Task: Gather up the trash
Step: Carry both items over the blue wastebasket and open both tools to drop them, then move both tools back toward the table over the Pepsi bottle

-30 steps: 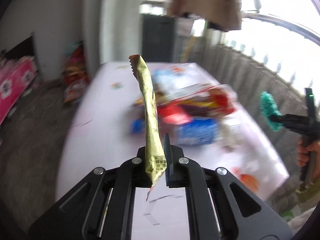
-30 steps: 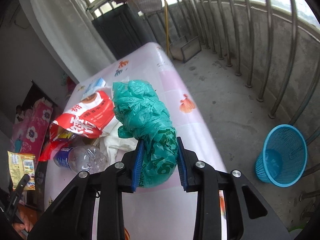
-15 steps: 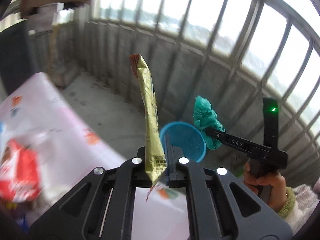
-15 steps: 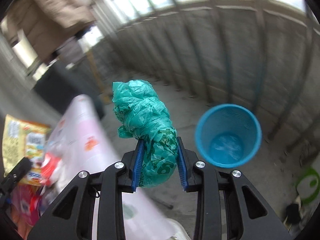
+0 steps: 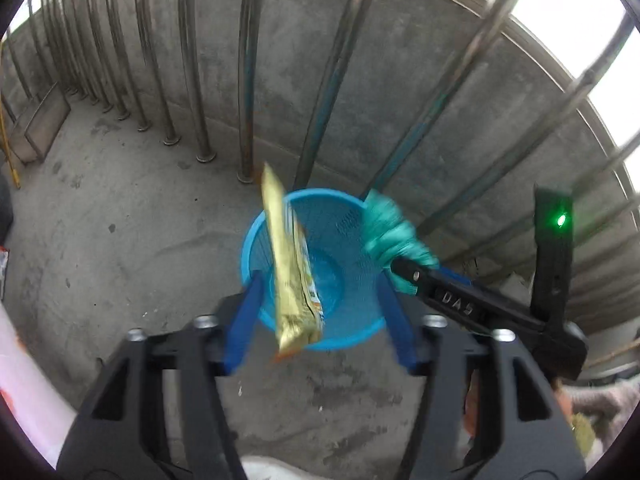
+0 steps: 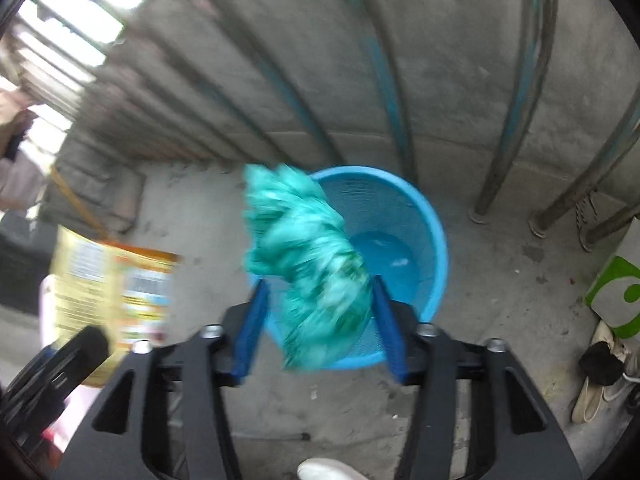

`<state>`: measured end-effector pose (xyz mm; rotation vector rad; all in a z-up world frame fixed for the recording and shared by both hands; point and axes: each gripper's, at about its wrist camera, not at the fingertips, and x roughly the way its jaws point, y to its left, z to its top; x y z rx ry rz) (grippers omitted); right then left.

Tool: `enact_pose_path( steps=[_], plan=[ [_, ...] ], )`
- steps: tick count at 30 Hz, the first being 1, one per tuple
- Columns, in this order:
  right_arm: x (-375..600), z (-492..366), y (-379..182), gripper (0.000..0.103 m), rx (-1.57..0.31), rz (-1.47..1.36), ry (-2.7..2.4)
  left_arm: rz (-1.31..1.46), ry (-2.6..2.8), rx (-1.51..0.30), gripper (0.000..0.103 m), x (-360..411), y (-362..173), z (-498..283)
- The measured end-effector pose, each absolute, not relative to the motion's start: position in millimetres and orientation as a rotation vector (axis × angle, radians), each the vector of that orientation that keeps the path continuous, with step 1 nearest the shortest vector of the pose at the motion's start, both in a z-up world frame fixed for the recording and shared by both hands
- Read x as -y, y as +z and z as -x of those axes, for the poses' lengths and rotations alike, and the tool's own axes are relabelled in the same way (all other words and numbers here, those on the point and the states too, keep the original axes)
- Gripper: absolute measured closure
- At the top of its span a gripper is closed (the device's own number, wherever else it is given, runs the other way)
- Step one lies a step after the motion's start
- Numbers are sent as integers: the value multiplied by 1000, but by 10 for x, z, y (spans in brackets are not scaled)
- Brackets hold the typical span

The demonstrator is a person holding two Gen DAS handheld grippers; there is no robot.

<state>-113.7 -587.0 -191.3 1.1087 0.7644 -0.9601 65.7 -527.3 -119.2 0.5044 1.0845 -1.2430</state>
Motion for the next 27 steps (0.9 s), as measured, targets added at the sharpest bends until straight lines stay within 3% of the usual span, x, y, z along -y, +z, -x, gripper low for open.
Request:
enact_pose_path(
  steps=[4,6,10,12,17,19,27],
  plan=[
    [5860,1235,-2052,44,-768,-1133,-995,-461,-1237,-1104,38,5293,-1230,-687],
    [5802,1249,-1986,42,-759,-1100,-1002,-434,-1248,-1071,29,5216,-1170,-728],
    [5655,1172,-1723,41,-738,-1000,-1008,-393,-1279,-991,21,4994,-923,-717],
    [5592,1135,-1528,38,-711,-941,-1010,-369,-1315,-939,20,4806,-714,-695],
    [5209,1002,-890,13,-605,-697,-1018,-309,-1293,-807,19,4149,-213,-647],
    [5006,903,-692,7,-570,-597,-980,-284,-1276,-762,19,3848,-39,-629],
    [4281,493,-165,6,-509,-411,-787,-120,-1089,-635,12,2370,410,-655]
  ],
)
